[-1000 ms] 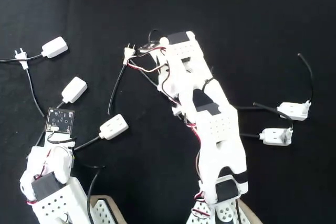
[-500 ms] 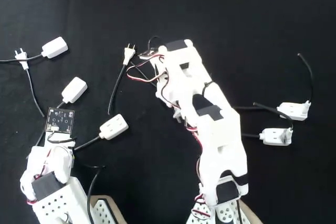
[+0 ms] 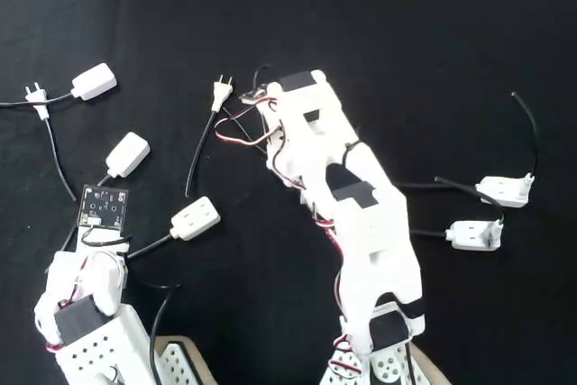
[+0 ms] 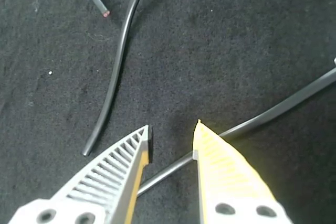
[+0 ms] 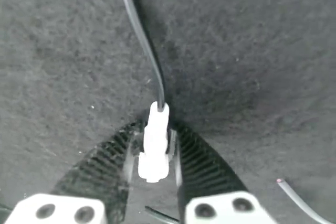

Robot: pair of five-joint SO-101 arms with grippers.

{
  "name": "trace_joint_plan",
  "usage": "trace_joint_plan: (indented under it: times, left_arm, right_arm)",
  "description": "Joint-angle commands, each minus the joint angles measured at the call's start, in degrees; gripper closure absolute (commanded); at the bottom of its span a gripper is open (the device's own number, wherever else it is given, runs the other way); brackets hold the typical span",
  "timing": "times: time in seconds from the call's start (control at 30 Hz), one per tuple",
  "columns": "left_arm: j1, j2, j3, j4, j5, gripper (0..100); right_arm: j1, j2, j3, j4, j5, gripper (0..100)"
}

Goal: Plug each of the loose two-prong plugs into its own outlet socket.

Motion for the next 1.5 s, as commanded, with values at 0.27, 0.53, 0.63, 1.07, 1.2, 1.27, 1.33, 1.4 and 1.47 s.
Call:
trace_joint_plan:
  times: [0.27,0.53,0.63,1.07,1.2,1.27,1.33,1.4,1.47]
  left_arm:
    - [0.4,-0.5,0.3,0.3,-0.7,86]
    - [0.4,-0.5,0.3,0.3,-0.7,86]
    - [0.4,-0.5,0.3,0.3,-0.7,86]
    - [0.4,-0.5,0.3,0.3,-0.7,86]
    - [0.4,-0.5,0.3,0.3,-0.7,86]
    - [0.4,-0.5,0.3,0.3,-0.7,86]
    - [0.4,-0.5,0.3,0.3,-0.7,86]
    - [0.4,-0.5,0.3,0.3,-0.7,86]
    - [0.4,-0.5,0.3,0.3,-0.7,86]
  right_arm:
    - [-3.3,1.3,-7.4,1.7,3.0,98.3]
    - [-3.8,8.9,-10.9,7.6,9.4,89.6]
    - [-3.7,11.0,-15.3,8.7,9.4,83.7]
    - [-1.4,11.1,-17.5,9.0,10.1,94.5]
    - [-0.2,11.0,-17.5,9.0,11.2,93.4]
    - [-0.1,11.0,-17.5,9.0,11.2,93.4]
    - [-0.1,11.0,-17.5,9.1,11.1,93.3]
    - [-0.2,10.4,-17.5,9.1,9.7,91.6]
    - [-0.2,8.6,-16.3,9.1,9.4,88.2]
